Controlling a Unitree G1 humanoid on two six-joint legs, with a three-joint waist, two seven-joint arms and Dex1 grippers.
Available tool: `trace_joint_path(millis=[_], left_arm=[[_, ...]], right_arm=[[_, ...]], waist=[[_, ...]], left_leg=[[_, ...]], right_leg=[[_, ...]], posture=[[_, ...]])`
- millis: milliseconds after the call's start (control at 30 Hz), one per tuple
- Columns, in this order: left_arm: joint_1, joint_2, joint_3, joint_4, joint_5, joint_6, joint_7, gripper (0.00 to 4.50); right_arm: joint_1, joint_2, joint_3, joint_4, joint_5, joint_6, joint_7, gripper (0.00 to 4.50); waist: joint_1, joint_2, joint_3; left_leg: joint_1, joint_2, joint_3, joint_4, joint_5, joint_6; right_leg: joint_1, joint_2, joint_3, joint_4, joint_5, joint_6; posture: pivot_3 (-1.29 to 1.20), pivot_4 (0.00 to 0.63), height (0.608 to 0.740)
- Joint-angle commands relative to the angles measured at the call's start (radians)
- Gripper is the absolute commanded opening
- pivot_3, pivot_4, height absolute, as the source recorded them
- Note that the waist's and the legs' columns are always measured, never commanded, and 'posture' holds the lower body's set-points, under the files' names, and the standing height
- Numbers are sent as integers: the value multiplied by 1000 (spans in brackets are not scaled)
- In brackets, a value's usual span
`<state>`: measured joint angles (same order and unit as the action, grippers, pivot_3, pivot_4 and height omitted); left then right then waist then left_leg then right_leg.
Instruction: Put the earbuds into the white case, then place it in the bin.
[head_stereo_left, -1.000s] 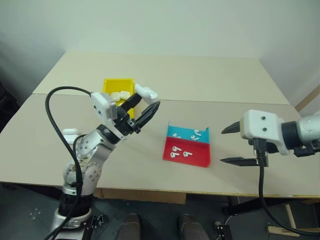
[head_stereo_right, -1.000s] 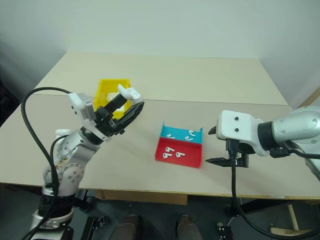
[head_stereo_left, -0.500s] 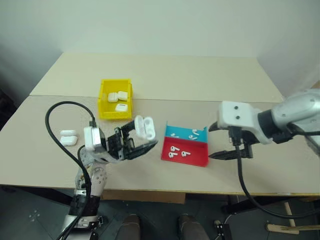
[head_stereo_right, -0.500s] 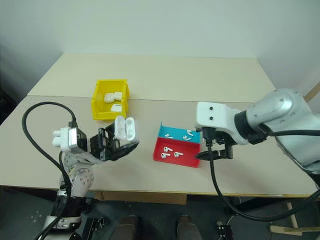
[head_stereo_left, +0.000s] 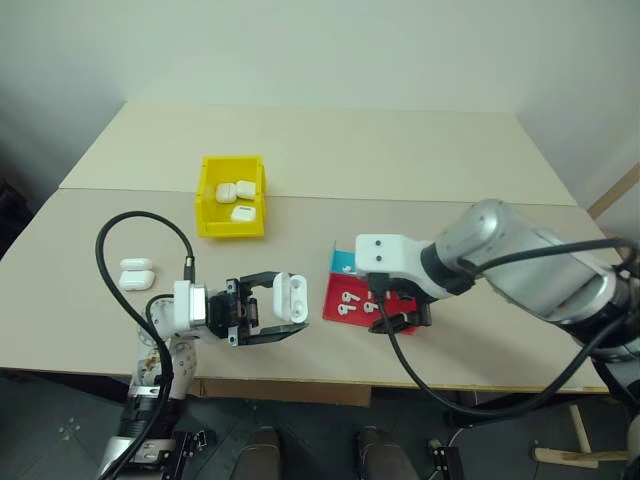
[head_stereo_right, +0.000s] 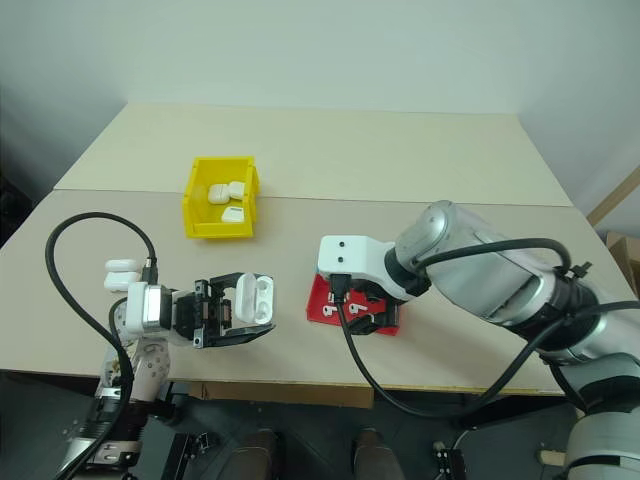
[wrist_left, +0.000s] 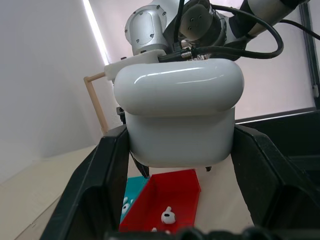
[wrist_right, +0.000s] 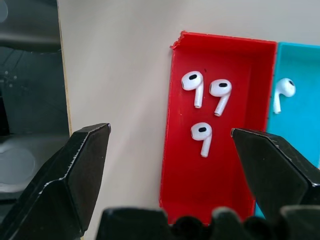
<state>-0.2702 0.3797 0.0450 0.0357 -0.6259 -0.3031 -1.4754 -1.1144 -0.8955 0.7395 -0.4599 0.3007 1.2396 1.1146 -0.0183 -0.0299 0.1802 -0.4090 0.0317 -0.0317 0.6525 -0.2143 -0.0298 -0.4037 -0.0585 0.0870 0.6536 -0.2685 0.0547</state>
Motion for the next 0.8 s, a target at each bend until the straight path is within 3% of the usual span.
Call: trace_joint_path(millis=[33, 67, 433, 800], left_arm=[[8, 10, 13, -33, -18, 1, 4, 2775], [17, 20, 14, -38, -16, 9, 7, 2775], [78, 99, 16, -69, 17, 5, -2, 2775], [113, 120, 11, -135, 15, 35, 49, 2775]], right_arm=[[-26, 1, 26, 26, -42, -38, 5, 3526], [-27, 9, 30, 39, -47, -42, 5, 3240], [-30, 73, 125, 166, -168, -146, 20, 3240], [-19, 138, 136, 250, -243, -212, 50, 3240]], waist=[[1, 0, 0], [0, 0, 0], [-24, 0, 0], [-25, 1, 0]], left_leg=[[0, 0, 0, 1, 0, 0], [0, 0, 0, 1, 0, 0], [1, 1, 0, 1, 0, 0], [1, 1, 0, 1, 0, 0]], right_leg=[[0, 0, 0, 1, 0, 0], [0, 0, 0, 1, 0, 0], [-1, 1, 0, 3, 0, 0], [-1, 1, 0, 3, 0, 0]], posture=[[0, 150, 740], [0, 150, 740], [0, 150, 740], [0, 150, 740]])
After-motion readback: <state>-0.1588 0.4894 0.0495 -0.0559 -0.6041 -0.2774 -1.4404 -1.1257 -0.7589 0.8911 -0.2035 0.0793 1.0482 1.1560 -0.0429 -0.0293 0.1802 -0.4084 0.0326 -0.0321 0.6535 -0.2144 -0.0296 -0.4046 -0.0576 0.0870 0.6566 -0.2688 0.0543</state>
